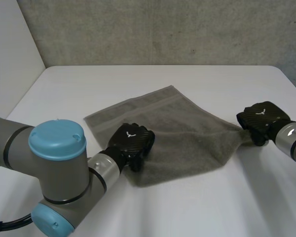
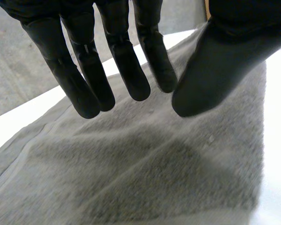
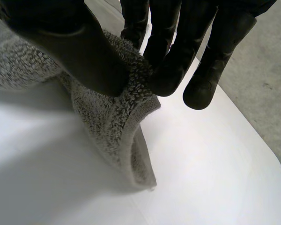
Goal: Fold the towel.
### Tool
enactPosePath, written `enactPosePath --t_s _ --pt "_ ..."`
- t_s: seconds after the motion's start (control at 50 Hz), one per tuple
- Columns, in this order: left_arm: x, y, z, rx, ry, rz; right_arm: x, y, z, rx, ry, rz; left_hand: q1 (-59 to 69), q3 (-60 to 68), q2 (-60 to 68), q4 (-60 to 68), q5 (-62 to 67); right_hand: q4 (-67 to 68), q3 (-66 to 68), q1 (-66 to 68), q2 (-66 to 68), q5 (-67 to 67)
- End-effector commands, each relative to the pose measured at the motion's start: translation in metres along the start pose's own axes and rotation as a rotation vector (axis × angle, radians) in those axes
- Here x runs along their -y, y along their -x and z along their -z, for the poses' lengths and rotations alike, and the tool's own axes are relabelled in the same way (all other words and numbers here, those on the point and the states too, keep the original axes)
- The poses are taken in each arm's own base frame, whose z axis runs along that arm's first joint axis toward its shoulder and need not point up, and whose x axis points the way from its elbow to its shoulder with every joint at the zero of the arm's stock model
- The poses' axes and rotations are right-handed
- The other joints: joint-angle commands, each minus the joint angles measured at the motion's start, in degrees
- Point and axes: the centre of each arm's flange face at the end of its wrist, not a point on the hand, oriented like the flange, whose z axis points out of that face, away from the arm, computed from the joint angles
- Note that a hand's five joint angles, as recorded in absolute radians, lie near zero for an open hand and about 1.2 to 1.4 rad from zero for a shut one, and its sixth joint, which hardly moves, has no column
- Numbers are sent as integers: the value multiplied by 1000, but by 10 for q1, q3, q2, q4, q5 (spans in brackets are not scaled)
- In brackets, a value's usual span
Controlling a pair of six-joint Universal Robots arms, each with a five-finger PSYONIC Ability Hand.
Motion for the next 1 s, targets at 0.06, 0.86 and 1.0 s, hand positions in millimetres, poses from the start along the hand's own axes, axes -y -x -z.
enactPosePath --t_s 0.06,0.86,1.0 --pt "-8 11 3 28 31 -94 -7 2 -6 17 15 -11 -322 -326 -325 -319 -421 23 25 40 45 29" --pt "-37 46 -26 43 91 -182 -20 12 -11 54 54 -25 -391 -395 -394 -388 -490 23 25 40 45 29" --pt "-35 47 -31 48 80 -185 -20 12 -11 54 54 -25 -339 -343 -342 -336 -438 23 25 40 45 29"
